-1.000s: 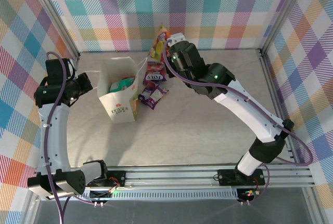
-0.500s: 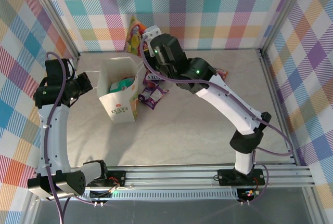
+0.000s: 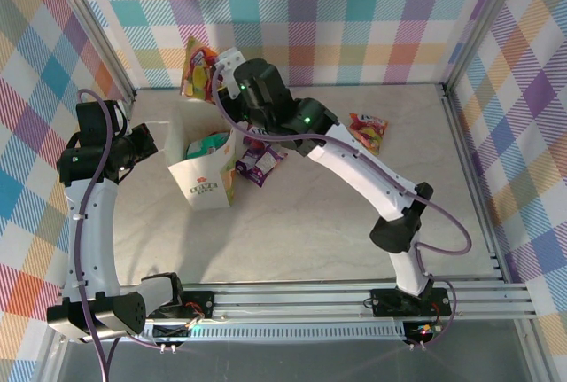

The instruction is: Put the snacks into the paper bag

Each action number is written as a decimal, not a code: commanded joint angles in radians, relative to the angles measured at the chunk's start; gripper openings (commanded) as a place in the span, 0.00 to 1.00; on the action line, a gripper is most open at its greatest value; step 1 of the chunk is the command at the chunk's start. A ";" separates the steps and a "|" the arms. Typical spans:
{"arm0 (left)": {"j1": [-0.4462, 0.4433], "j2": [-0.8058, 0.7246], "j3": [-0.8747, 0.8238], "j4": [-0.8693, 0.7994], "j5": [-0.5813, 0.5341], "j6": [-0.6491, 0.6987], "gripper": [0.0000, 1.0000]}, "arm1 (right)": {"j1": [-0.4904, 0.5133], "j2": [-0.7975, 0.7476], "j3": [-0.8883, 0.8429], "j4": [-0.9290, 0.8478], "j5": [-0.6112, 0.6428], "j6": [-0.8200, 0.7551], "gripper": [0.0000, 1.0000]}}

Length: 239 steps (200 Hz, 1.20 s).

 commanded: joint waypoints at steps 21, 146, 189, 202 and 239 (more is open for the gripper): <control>0.020 -0.029 -0.017 0.013 -0.017 0.016 0.04 | 0.004 0.049 0.068 0.109 -0.051 -0.029 0.22; 0.020 -0.025 -0.017 0.014 -0.021 0.017 0.04 | -0.019 0.144 0.077 0.135 -0.031 -0.011 0.23; 0.020 -0.023 -0.021 0.015 -0.024 0.017 0.04 | -0.024 0.171 0.082 0.116 -0.016 -0.014 0.23; 0.020 -0.019 -0.021 0.016 -0.025 0.018 0.04 | -0.025 0.179 0.082 0.110 -0.011 -0.013 0.23; 0.020 -0.017 -0.022 0.017 -0.028 0.018 0.04 | -0.024 0.197 0.082 0.089 0.006 -0.018 0.23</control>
